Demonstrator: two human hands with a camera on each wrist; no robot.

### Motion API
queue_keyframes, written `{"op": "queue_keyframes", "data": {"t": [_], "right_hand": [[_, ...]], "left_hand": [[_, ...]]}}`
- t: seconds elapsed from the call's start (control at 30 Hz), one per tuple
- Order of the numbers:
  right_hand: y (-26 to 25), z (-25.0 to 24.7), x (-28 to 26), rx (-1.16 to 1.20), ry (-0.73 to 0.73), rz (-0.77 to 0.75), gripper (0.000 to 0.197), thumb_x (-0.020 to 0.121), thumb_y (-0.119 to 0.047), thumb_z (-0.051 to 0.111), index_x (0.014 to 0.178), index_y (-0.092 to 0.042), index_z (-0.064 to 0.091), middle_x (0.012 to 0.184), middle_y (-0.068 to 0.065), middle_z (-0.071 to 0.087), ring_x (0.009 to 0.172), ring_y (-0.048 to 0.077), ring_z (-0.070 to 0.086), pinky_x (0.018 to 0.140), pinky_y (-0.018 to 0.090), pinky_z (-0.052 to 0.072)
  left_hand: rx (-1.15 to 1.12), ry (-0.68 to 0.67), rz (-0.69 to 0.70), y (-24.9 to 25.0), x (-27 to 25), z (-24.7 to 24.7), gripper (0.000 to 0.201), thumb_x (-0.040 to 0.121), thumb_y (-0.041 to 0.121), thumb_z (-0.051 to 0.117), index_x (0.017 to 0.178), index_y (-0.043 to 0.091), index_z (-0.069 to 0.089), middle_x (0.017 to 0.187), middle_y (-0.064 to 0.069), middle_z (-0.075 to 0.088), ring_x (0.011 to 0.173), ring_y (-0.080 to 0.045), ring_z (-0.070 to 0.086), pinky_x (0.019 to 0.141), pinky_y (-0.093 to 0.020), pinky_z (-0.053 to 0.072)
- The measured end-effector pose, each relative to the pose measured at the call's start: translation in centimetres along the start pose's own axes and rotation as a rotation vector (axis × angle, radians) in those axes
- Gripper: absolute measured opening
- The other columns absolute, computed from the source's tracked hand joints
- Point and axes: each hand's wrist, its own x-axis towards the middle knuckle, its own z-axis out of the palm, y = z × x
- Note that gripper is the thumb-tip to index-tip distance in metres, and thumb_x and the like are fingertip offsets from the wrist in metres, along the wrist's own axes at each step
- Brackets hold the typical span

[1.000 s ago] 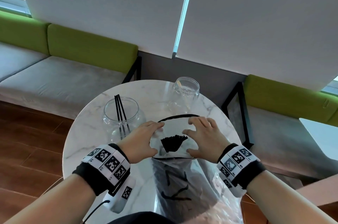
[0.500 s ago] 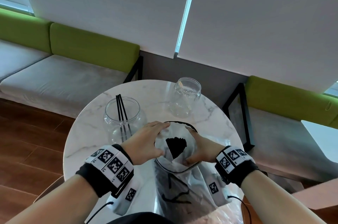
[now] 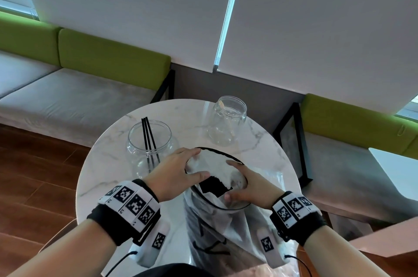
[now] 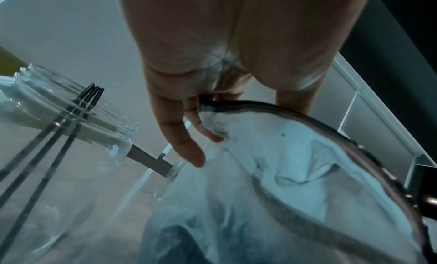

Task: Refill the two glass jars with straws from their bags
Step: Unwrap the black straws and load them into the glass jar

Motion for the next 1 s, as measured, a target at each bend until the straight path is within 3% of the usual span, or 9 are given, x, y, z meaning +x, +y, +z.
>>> {"op": "queue_keyframes", "data": {"t": [0.07,0.17,0.33,0.47,0.53,0.67,0.73,0.87,1.0], "right_hand": [[-0.8,0.4,-0.4,-0.074,-0.097,0.007,0.121,0.057,-0.053,0.08,0.15,-0.038,0.003,0.131,-0.005,0.052,0.119,0.008,0.051,0.1,0.022,0.04],[-1.5,1.4,-0.7,-0.261,-0.171,0.002,0.12,0.068,-0.033,0.078,0.149,-0.038,-0.011,0.093,-0.007,0.065,0.081,0.004,0.061,0.073,0.018,0.049],[-1.9,1.6,-1.2,-0.245,-0.021,-0.08,0.083,0.066,-0.025,0.078,0.141,-0.029,0.041,0.115,-0.004,0.064,0.105,0.008,0.059,0.089,0.022,0.046],[-3.0,1.2,-1.5,-0.042,0.086,-0.258,0.05,0.067,-0.011,0.073,0.113,-0.026,0.064,0.099,-0.006,0.07,0.082,-0.003,0.062,0.075,0.02,0.048],[-3.8,1.1,-1.4,0.071,0.13,-0.319,0.047,0.07,-0.007,0.071,0.11,-0.031,0.065,0.096,-0.007,0.072,0.078,-0.004,0.064,0.073,0.02,0.049],[-5.3,1.2,-0.7,0.234,0.21,-0.4,0.047,0.07,-0.011,0.074,0.113,-0.026,0.064,0.103,0.0,0.072,0.099,0.02,0.067,0.09,0.041,0.052],[-6.0,1.5,-0.1,0.267,0.273,-0.432,0.047,0.07,-0.015,0.077,0.114,-0.025,0.062,0.103,-0.003,0.071,0.096,0.013,0.066,0.089,0.034,0.051],[-7.4,1.7,1.4,0.144,0.248,-0.478,0.05,0.074,-0.016,0.081,0.117,-0.029,0.058,0.106,-0.013,0.067,0.097,-0.004,0.062,0.085,0.012,0.046],[-7.1,2.9,3.2,-0.059,0.185,-0.455,0.053,0.076,-0.024,0.079,0.125,-0.027,0.058,0.113,-0.01,0.066,0.099,-0.003,0.058,0.084,0.013,0.044]], "left_hand": [[-0.023,-0.013,-0.012,0.4,0.1,0.3,0.071,0.082,0.053,0.059,0.142,0.024,0.033,0.128,0.012,0.045,0.09,-0.004,0.054,0.079,-0.016,0.037],[-0.032,-0.001,-0.008,0.7,0.2,0.6,0.079,0.077,0.055,0.063,0.142,0.022,0.033,0.127,0.011,0.046,0.09,-0.006,0.052,0.082,-0.018,0.037],[0.159,-0.149,-0.013,-0.2,0.0,0.2,0.118,0.046,0.084,0.057,0.145,0.032,0.02,0.143,0.009,0.032,0.129,-0.015,0.03,0.109,-0.03,0.028],[0.169,-0.31,-0.009,-1.0,-0.2,0.8,0.132,0.038,0.079,0.068,0.144,0.042,0.0,0.145,0.004,0.018,0.134,-0.022,0.028,0.111,-0.037,0.031],[0.179,-0.262,0.036,-0.8,-0.3,0.8,0.126,0.043,0.069,0.075,0.144,0.04,0.006,0.138,0.004,0.03,0.125,-0.018,0.042,0.103,-0.03,0.039],[0.216,-0.063,0.052,-0.8,-0.2,-1.3,0.098,0.043,0.07,0.069,0.13,0.038,0.037,0.113,0.01,0.054,0.103,-0.012,0.056,0.089,-0.03,0.047],[0.178,0.015,0.044,-1.1,-0.6,-2.7,0.079,0.043,0.069,0.066,0.114,0.04,0.048,0.101,0.014,0.058,0.094,-0.01,0.059,0.083,-0.031,0.049],[0.248,0.202,0.035,-1.3,-2.0,-5.4,0.043,0.063,0.043,0.078,0.101,0.029,0.06,0.089,0.016,0.056,0.071,0.008,0.045,0.07,0.001,0.031],[0.271,0.205,-0.053,-3.0,-2.9,-5.8,0.036,0.067,0.036,0.078,0.097,0.023,0.063,0.086,0.011,0.053,0.078,-0.005,0.048,0.067,0.0,0.03]]}}
